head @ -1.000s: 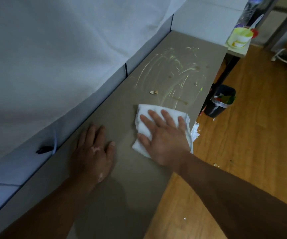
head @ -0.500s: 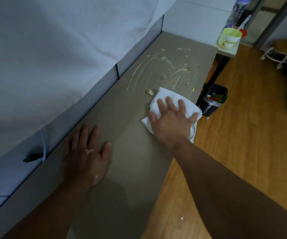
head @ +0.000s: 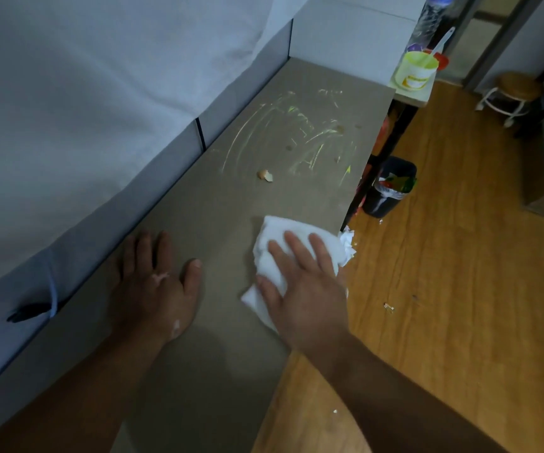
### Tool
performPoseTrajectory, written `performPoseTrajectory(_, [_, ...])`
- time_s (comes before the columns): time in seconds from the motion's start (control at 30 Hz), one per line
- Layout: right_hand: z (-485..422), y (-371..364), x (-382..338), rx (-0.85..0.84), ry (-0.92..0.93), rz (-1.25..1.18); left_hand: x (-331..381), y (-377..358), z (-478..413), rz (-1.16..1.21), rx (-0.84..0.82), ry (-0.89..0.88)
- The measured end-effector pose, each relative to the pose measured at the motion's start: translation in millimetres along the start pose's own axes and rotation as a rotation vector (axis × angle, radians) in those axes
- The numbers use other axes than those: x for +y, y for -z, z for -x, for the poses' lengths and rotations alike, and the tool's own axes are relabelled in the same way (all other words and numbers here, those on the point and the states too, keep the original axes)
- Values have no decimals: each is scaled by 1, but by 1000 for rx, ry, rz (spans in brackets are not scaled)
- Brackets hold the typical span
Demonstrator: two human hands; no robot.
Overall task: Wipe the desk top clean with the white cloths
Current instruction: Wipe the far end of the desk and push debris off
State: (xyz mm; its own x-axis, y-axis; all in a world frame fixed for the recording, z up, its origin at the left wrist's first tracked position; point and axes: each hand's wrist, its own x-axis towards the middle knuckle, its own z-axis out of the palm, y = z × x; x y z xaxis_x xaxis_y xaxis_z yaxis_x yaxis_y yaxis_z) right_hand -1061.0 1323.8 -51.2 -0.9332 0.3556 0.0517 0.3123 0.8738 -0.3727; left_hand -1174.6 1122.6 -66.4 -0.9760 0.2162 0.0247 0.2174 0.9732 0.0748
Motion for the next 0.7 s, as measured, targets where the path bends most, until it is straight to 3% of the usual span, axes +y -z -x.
performPoseTrajectory(0.1, [-49, 9, 26, -57, -39, 18, 6, -2, -13, -7, -30, 11])
performPoseTrajectory(0.33, [-142, 23, 78, 5, -65, -46, 15, -3, -39, -4, -29, -38])
performPoseTrajectory(0.57, [-232, 17, 132, 34, -30, 96, 16, -3, -46, -10, -4, -66])
performPoseTrajectory(0.7, [-231, 21, 121, 29, -181, 57, 17, -3, -47, -12, -36, -54])
